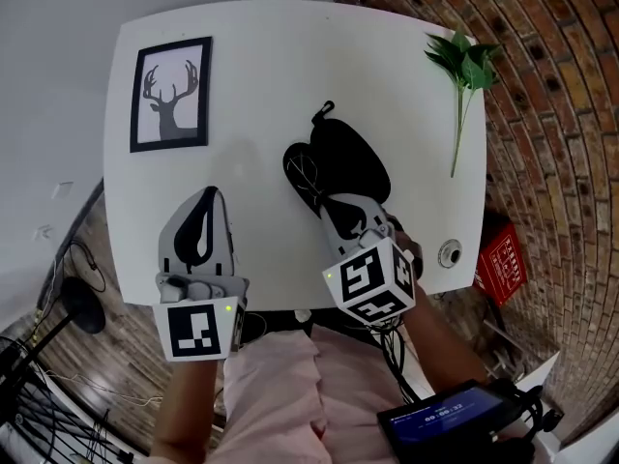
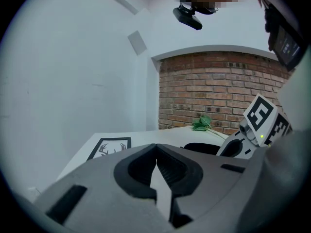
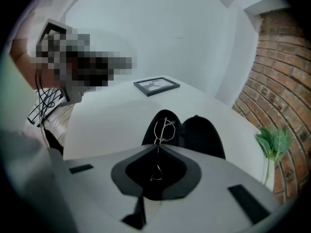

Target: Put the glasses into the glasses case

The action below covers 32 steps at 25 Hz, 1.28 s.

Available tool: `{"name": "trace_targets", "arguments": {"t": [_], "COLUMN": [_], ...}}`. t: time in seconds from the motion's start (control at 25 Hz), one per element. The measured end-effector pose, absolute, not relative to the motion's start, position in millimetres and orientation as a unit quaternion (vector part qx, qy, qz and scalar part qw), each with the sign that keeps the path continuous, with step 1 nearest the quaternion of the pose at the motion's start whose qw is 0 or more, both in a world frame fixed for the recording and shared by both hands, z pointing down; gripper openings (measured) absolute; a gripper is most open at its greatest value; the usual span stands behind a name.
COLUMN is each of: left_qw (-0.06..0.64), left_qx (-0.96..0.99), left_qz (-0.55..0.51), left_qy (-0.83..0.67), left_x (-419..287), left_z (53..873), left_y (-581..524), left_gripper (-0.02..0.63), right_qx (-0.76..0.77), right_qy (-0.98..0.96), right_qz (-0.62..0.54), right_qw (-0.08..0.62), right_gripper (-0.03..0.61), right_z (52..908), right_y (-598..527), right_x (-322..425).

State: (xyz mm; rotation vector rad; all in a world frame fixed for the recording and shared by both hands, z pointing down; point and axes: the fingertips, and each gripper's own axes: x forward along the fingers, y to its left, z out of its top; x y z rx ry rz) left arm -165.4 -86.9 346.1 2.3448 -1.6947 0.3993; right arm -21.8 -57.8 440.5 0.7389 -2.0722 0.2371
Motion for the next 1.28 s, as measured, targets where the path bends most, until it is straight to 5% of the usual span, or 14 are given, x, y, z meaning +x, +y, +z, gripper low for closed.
{"name": "trace_targets", "arguments": {"t": [0.64, 1.28], "left_qw": [0.114, 0.088], "left_qx": [0.802, 0.800], "left_qz": [0.137, 0.127], "left_qy": [-0.570, -0.580], "left_x": [-161, -150], "left_z": [350, 328], "left_y": [-94, -88], "left_gripper": [0.003, 0.003], "right_qx": [0.292, 0.355], "right_qy": [-0.815, -0.837], "right_qz": [0.084, 0.067], "right_qw": [0.493, 0.412], "right_gripper": [0.025, 0.020], "right_z": [458, 406], "right_y": [-60, -79], "right_x": [0, 11]}}
